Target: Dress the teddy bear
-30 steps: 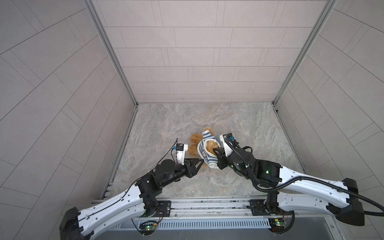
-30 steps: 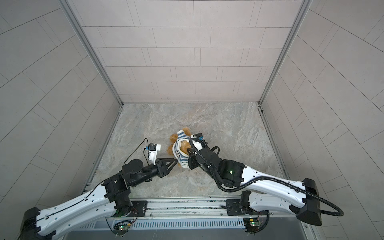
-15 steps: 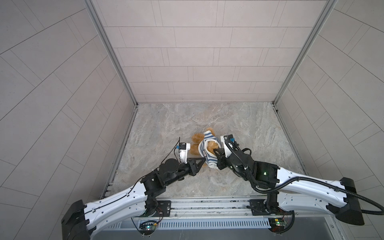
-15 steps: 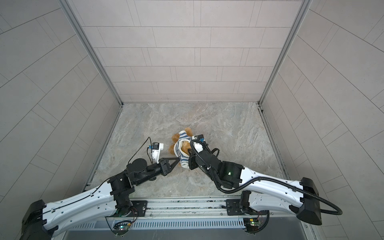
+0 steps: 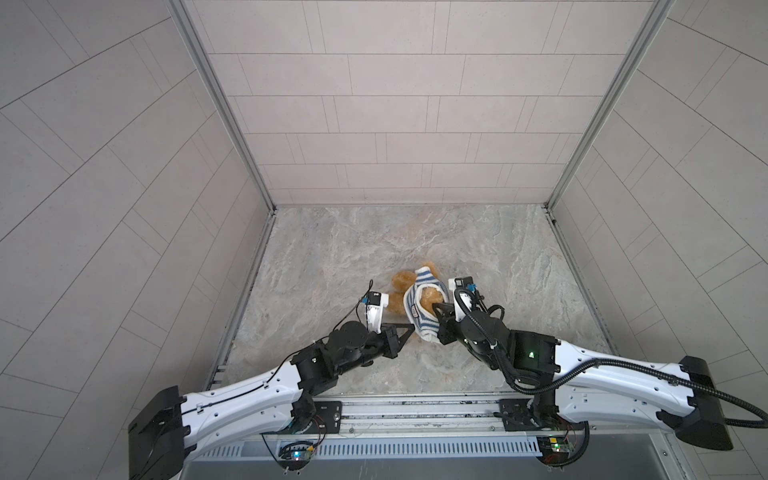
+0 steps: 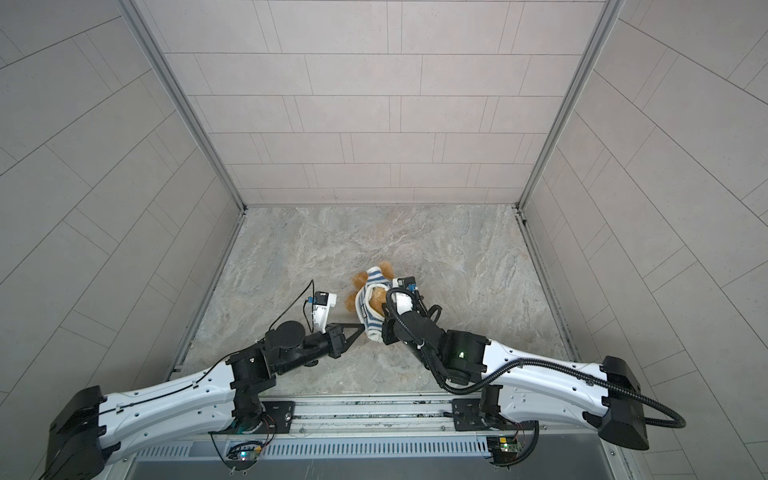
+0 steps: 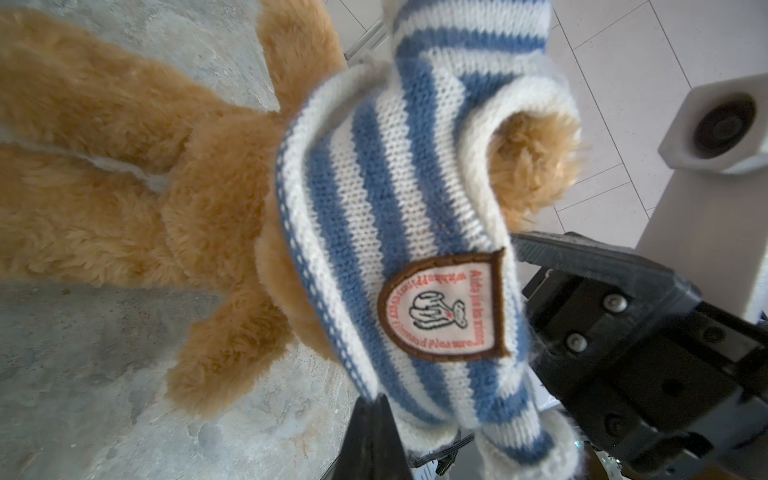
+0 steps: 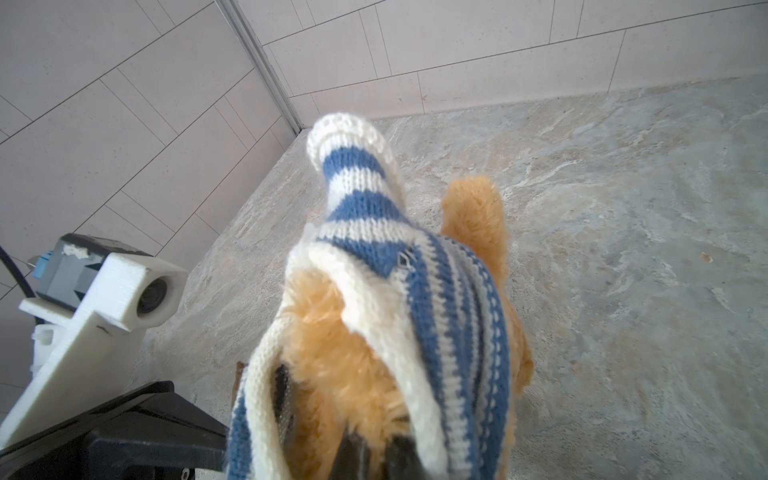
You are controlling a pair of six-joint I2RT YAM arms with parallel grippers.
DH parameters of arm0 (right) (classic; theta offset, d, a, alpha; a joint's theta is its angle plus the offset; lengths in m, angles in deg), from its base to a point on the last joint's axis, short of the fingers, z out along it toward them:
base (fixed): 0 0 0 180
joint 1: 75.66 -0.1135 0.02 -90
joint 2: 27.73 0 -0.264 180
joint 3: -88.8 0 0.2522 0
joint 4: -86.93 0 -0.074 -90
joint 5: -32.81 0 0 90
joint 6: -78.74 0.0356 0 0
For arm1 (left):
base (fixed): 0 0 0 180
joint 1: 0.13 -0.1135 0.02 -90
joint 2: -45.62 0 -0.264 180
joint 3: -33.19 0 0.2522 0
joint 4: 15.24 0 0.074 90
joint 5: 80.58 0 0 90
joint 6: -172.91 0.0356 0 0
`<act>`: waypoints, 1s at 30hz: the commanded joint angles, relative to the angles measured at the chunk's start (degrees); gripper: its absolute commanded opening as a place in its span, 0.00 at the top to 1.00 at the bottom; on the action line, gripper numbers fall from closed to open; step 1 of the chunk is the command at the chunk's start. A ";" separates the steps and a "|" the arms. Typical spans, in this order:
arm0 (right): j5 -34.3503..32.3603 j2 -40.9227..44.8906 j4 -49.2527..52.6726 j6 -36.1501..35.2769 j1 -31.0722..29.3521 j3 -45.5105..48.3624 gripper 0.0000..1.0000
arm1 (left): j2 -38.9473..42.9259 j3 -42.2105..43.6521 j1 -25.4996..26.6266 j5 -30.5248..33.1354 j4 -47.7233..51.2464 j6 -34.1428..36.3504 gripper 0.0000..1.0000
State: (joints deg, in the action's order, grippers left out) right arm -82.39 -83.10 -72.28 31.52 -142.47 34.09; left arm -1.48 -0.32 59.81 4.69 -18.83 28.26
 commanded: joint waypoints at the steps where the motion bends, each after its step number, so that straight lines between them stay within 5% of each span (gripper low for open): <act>1: -3.56 2.18 -4.43 3.05 -0.43 0.36 1.00 | -2.18 0.96 0.80 -1.73 -1.67 0.61 1.00; 14: -5.82 5.03 -6.66 12.59 -3.66 5.15 1.00 | -16.12 4.56 2.28 -0.94 -5.95 2.52 1.00; 24: -6.36 12.88 -3.68 16.02 -4.56 8.42 1.00 | -11.79 3.08 -2.72 4.01 1.76 8.66 1.00; 30: -6.15 12.03 -6.38 16.10 -4.56 8.45 1.00 | -14.68 -0.60 -2.17 -1.56 -6.18 6.97 1.00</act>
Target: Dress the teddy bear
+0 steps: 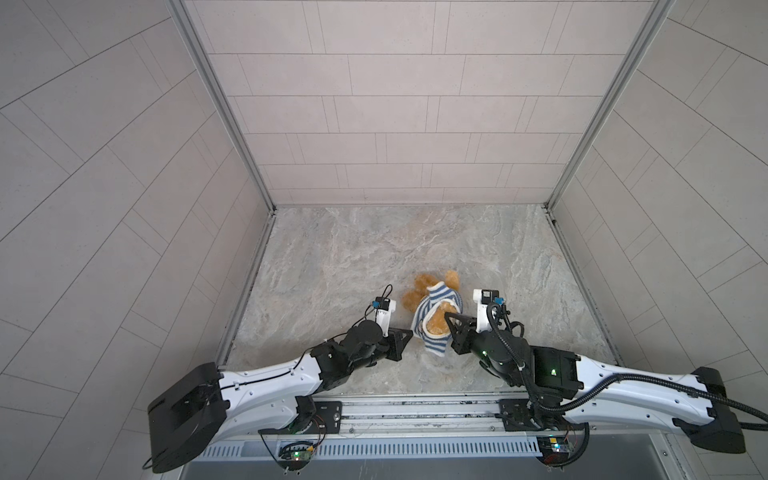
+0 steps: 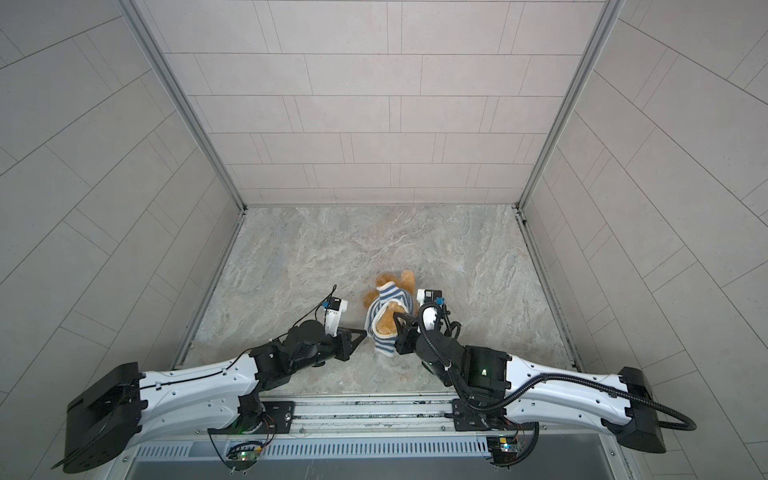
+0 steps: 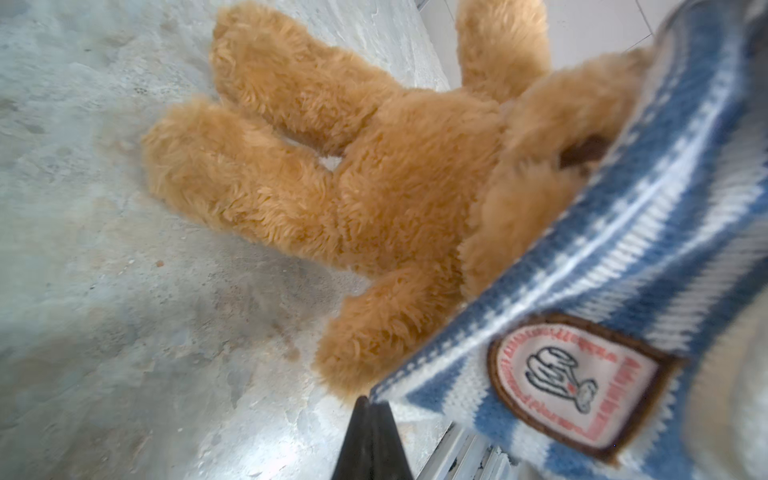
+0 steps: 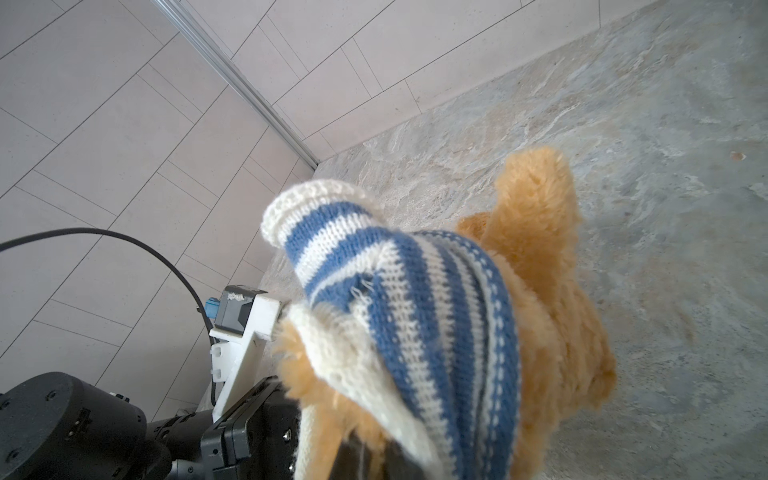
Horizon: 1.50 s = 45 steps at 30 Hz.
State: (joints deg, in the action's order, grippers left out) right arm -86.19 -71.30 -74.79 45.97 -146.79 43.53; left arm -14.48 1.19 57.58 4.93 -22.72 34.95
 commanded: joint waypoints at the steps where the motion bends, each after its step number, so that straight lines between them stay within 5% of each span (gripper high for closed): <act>1: -2.25 -0.09 -4.00 1.83 -0.18 -1.09 1.00 | -2.18 -2.72 0.62 -1.81 -3.28 -0.10 1.00; 8: -2.71 1.02 -4.68 1.99 -0.23 -0.60 1.00 | -5.89 -5.05 1.82 -0.04 -4.74 0.42 1.00; 16: -2.93 3.34 -5.41 1.05 -0.23 0.03 1.00 | -10.10 -1.24 -7.09 -6.27 -8.65 -1.91 1.00; 26: -5.08 0.56 -8.25 -0.55 -0.23 -0.03 1.00 | 0.41 -5.45 -0.99 -5.37 -2.79 -1.99 1.00; 30: -5.90 -1.14 -9.52 -2.57 -0.23 -1.22 1.00 | 9.19 -4.09 1.47 -1.55 0.90 -4.12 0.86; 36: -7.82 -3.40 -10.89 -4.46 -0.04 -2.84 1.00 | 19.41 -4.66 5.26 3.53 8.86 -3.77 0.50; 45: -8.10 -7.70 -13.02 -5.94 0.03 -6.64 1.00 | 14.60 -7.26 10.19 3.35 7.83 -3.08 0.46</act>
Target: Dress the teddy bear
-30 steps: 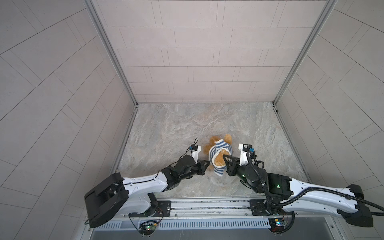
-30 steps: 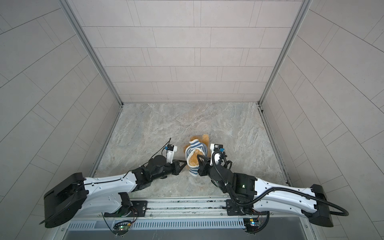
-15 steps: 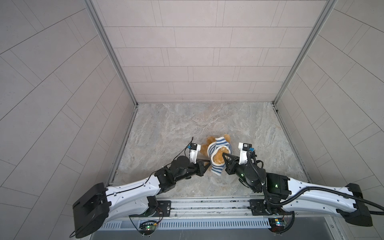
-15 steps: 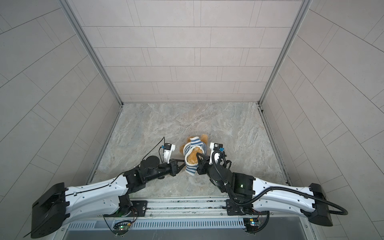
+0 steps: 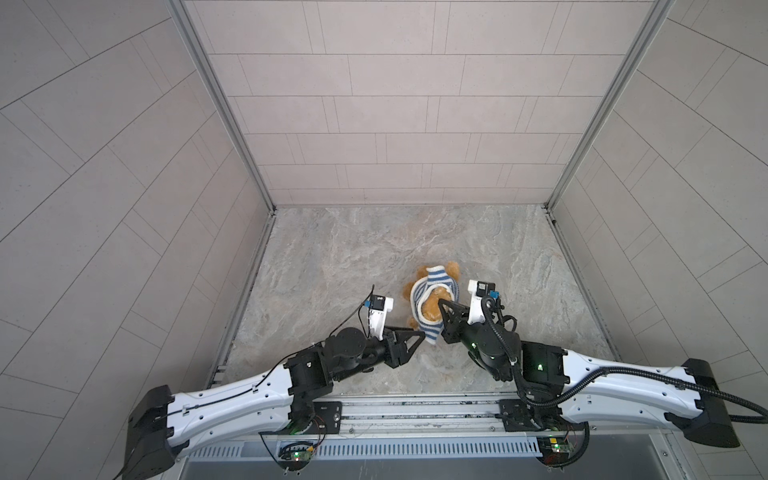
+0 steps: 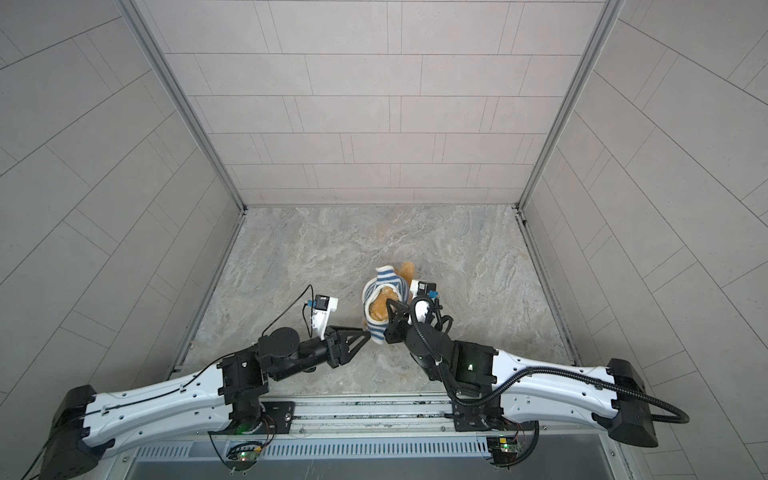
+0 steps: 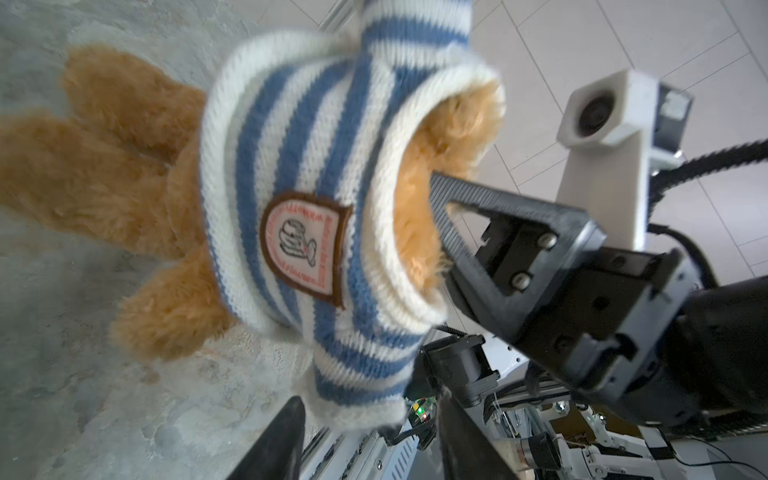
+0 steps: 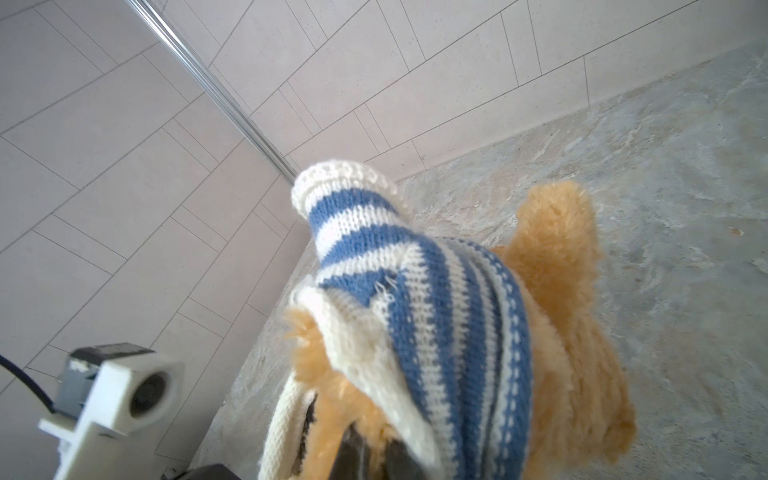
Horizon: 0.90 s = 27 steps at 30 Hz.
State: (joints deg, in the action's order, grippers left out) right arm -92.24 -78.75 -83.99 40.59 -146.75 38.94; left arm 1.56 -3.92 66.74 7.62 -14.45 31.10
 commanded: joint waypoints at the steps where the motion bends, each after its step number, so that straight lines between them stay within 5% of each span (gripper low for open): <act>1: -2.04 -0.62 -4.01 -0.35 0.00 -2.13 1.00 | -2.43 -2.30 1.31 0.58 -1.26 0.60 0.47; 14: -1.43 -3.54 -3.36 0.70 -0.10 -3.90 1.00 | -4.19 -3.59 1.60 0.15 -3.36 0.80 0.58; 24: -1.67 -2.83 -3.31 0.76 0.01 -3.44 1.00 | -8.95 -4.58 1.60 0.25 -1.35 1.28 1.00; 27: -1.69 -2.67 -3.44 0.71 0.04 -3.37 1.00 | -10.44 -5.01 1.58 0.72 0.25 2.06 1.00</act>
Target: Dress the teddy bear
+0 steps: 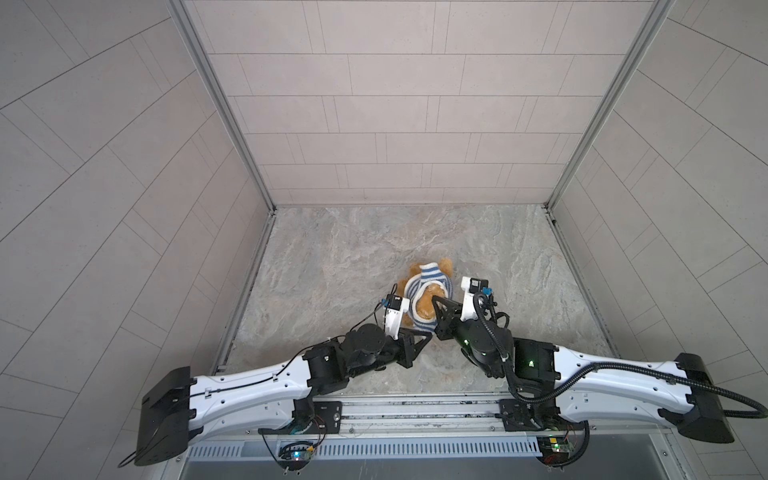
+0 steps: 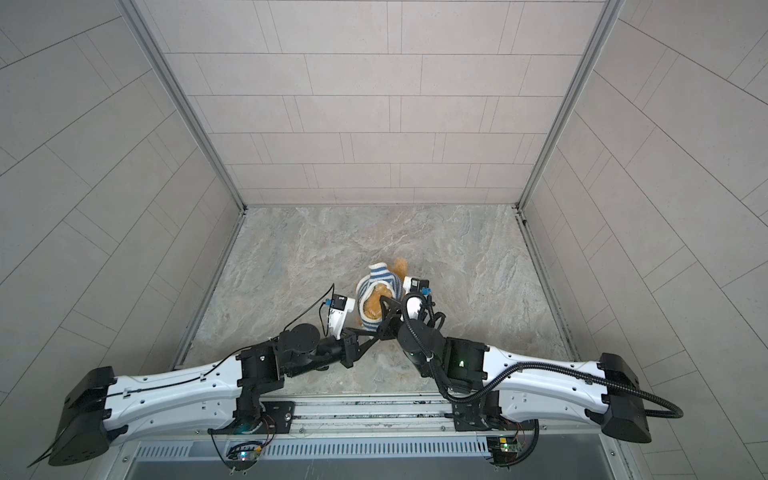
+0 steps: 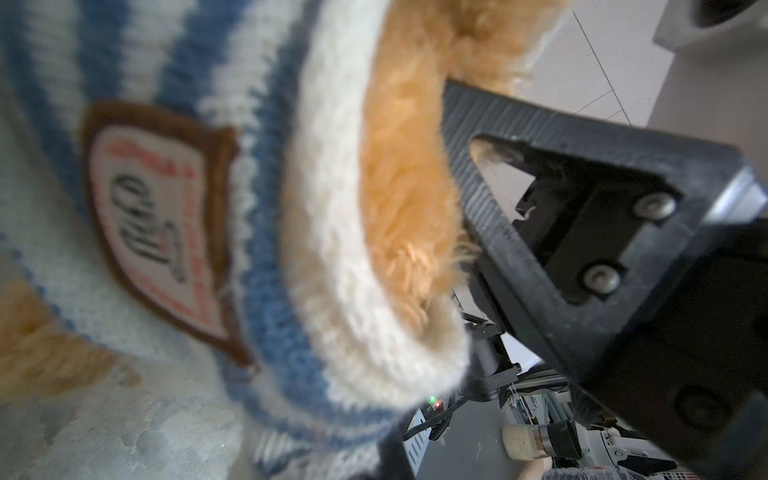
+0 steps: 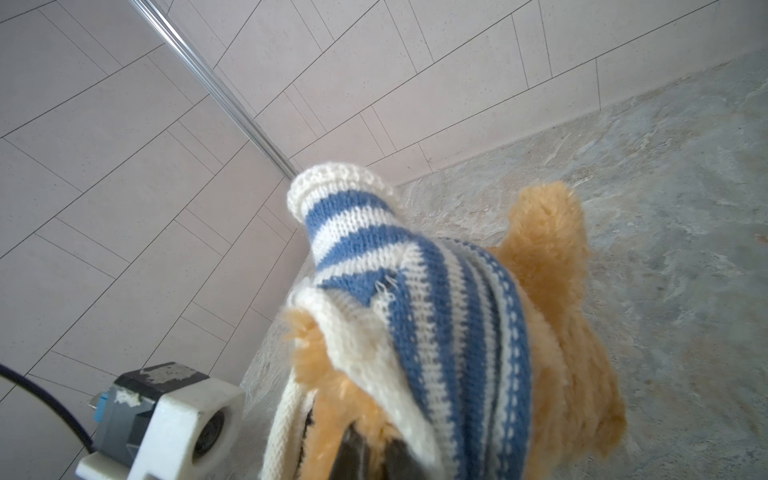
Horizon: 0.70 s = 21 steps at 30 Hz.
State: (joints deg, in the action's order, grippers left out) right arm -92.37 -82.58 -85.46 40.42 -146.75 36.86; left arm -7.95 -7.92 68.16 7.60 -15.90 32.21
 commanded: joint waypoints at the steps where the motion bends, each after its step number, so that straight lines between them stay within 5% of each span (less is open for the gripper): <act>1: -1.70 1.15 -2.02 1.08 0.02 -1.21 1.00 | -1.61 -1.02 0.07 1.05 2.18 0.95 1.00; 13: -0.46 2.78 -3.46 2.02 0.51 -0.55 1.00 | -8.22 3.91 -2.53 4.54 -0.94 1.66 1.00; 21: 5.98 6.31 -7.95 5.28 3.75 2.35 1.00 | -5.24 6.74 -5.97 8.88 1.01 4.86 1.00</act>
State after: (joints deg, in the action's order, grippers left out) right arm -87.24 -79.58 -85.90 43.37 -143.78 40.53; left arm -13.87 -3.97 63.90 13.11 -19.85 35.03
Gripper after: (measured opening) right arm 0.076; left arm 0.045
